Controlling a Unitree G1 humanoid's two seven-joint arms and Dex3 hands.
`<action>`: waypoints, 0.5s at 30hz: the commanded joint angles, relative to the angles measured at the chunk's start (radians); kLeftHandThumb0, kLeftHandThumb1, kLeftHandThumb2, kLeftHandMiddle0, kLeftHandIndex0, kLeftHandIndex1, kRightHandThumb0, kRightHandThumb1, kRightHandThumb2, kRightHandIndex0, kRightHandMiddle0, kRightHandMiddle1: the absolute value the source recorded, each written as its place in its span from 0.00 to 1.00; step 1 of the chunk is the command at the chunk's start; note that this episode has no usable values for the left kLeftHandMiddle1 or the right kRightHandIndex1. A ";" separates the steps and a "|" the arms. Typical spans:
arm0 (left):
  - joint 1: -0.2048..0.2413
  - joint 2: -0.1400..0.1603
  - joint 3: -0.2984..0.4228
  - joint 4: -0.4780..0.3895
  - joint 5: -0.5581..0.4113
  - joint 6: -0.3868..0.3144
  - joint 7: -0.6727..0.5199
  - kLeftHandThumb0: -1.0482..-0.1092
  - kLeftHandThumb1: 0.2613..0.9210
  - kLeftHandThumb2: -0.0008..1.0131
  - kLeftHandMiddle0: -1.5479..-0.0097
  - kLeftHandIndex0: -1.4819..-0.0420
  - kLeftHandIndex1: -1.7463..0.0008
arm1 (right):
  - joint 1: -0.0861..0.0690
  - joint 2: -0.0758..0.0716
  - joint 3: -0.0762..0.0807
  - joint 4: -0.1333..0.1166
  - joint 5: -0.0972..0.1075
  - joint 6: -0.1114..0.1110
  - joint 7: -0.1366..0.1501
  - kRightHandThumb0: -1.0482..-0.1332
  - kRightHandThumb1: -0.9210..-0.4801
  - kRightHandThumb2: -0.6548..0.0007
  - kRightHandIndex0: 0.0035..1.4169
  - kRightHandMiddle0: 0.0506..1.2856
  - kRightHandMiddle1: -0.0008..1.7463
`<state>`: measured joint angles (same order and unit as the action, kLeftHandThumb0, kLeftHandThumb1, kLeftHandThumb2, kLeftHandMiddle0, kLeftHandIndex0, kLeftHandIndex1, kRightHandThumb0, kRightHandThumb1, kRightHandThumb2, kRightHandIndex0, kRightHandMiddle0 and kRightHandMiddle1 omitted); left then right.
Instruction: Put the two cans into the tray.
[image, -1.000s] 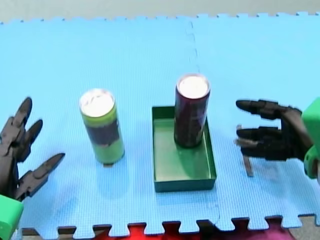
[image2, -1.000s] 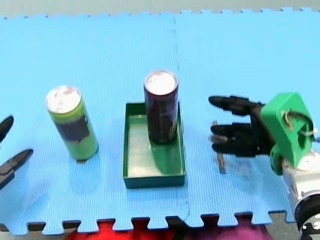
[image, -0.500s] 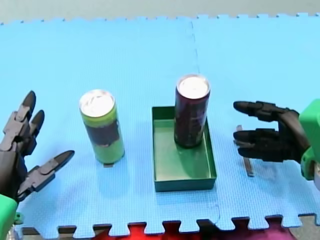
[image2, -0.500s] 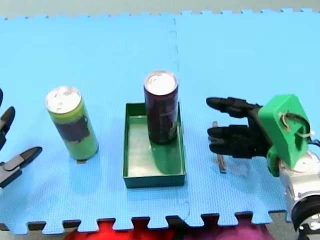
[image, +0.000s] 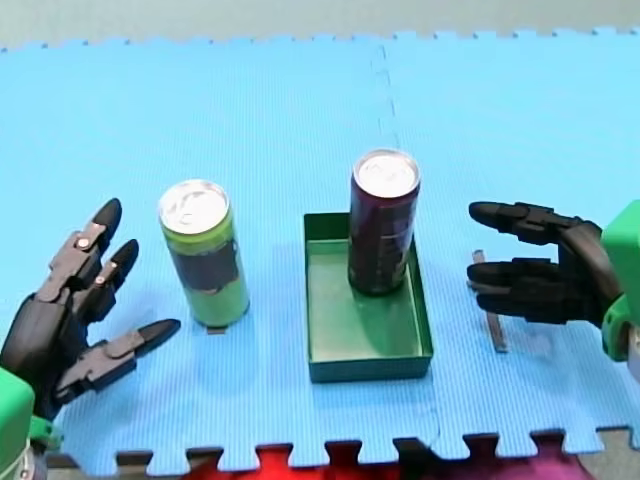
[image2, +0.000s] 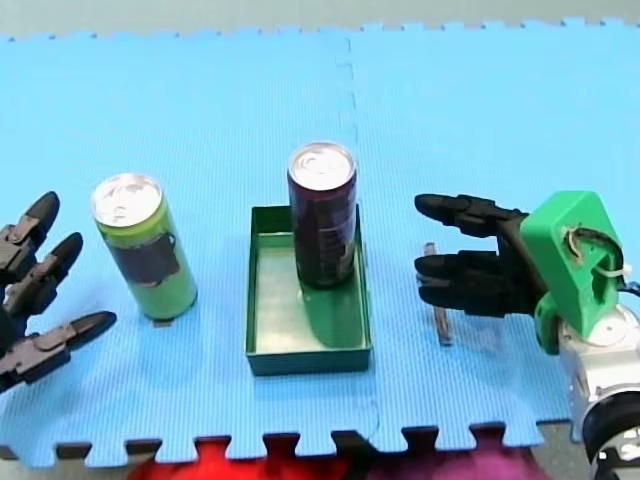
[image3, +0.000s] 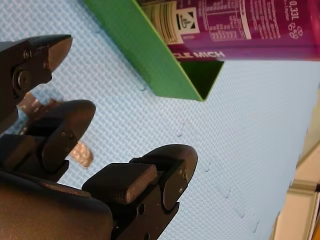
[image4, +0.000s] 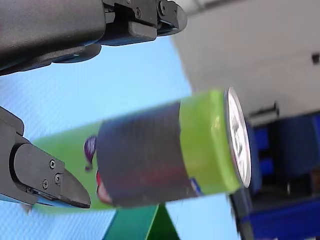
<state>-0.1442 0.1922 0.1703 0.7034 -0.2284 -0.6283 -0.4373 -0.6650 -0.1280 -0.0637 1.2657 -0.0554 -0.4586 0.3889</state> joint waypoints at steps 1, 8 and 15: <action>0.002 0.023 0.004 -0.018 -0.040 0.034 -0.068 0.00 0.85 0.03 0.86 0.94 1.00 | 0.002 -0.003 -0.008 0.002 0.008 -0.009 -0.001 0.38 0.43 1.00 0.67 0.47 0.00; -0.023 0.025 0.024 -0.006 -0.100 0.120 -0.169 0.00 0.93 0.03 0.84 0.93 0.99 | 0.004 0.000 -0.018 0.008 0.016 -0.016 0.005 0.39 0.44 1.00 0.67 0.47 0.00; -0.091 0.025 0.054 0.090 -0.132 0.178 -0.239 0.00 0.94 0.02 0.82 0.92 0.99 | 0.004 -0.003 -0.022 0.008 0.018 -0.019 0.010 0.40 0.45 1.00 0.68 0.47 0.00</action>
<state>-0.2165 0.2124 0.2153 0.7700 -0.3577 -0.4565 -0.6690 -0.6622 -0.1266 -0.0830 1.2745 -0.0422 -0.4729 0.3977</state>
